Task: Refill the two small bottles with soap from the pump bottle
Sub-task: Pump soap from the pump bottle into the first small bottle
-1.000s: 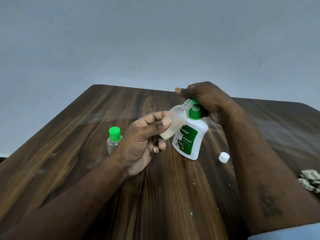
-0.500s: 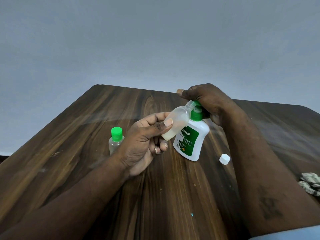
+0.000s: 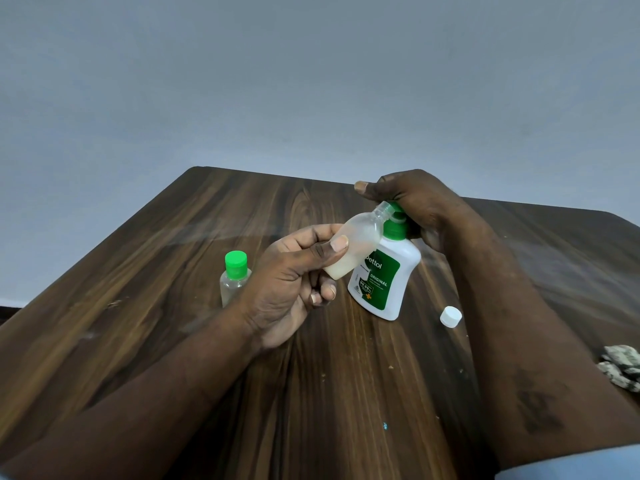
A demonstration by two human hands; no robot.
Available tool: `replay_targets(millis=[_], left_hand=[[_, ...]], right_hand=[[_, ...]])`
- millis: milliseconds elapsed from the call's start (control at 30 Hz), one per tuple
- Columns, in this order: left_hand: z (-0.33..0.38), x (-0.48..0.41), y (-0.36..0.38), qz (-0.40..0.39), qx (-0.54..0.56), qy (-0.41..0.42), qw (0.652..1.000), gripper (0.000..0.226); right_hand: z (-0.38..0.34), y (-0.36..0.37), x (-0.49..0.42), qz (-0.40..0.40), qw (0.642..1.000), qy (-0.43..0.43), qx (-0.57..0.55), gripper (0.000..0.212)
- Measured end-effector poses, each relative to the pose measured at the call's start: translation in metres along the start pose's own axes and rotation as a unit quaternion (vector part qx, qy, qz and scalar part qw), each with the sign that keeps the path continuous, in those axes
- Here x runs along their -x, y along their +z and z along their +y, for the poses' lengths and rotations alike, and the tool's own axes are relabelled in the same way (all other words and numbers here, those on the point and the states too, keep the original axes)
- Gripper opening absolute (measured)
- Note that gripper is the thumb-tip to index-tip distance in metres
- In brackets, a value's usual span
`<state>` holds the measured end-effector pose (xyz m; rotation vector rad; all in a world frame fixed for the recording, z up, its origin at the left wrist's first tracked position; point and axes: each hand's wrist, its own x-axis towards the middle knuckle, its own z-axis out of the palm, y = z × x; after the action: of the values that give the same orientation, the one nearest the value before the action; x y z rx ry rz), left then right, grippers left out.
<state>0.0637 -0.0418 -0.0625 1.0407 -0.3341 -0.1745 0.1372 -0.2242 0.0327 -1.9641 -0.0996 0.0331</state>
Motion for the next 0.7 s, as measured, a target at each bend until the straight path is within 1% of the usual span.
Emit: replay_targets(millis=[133, 267, 433, 700], left_hand=[[0.0014, 0.0006, 0.002, 0.003, 0.003, 0.0, 1.0, 0.033], [0.0013, 0.0005, 0.0022, -0.003, 0.003, 0.004, 1.0, 0.038], [0.0021, 0.0018, 0.0045, 0.015, 0.002, -0.005, 1.0, 0.035], [0.0004, 0.0005, 0.0023, 0.004, 0.002, 0.001, 1.0, 0.032]], right_hand=[[-0.0022, -0.0013, 0.0005, 0.006, 1.0, -0.013, 0.004, 0.053], [-0.0031, -0.0009, 0.0024, 0.002, 1.0, -0.007, -0.01, 0.052], [0.0009, 0.0006, 0.0022, -0.014, 1.0, 0.012, -0.018, 0.052], [-0.0022, -0.0018, 0.0013, -0.005, 1.0, 0.003, 0.0, 0.051]])
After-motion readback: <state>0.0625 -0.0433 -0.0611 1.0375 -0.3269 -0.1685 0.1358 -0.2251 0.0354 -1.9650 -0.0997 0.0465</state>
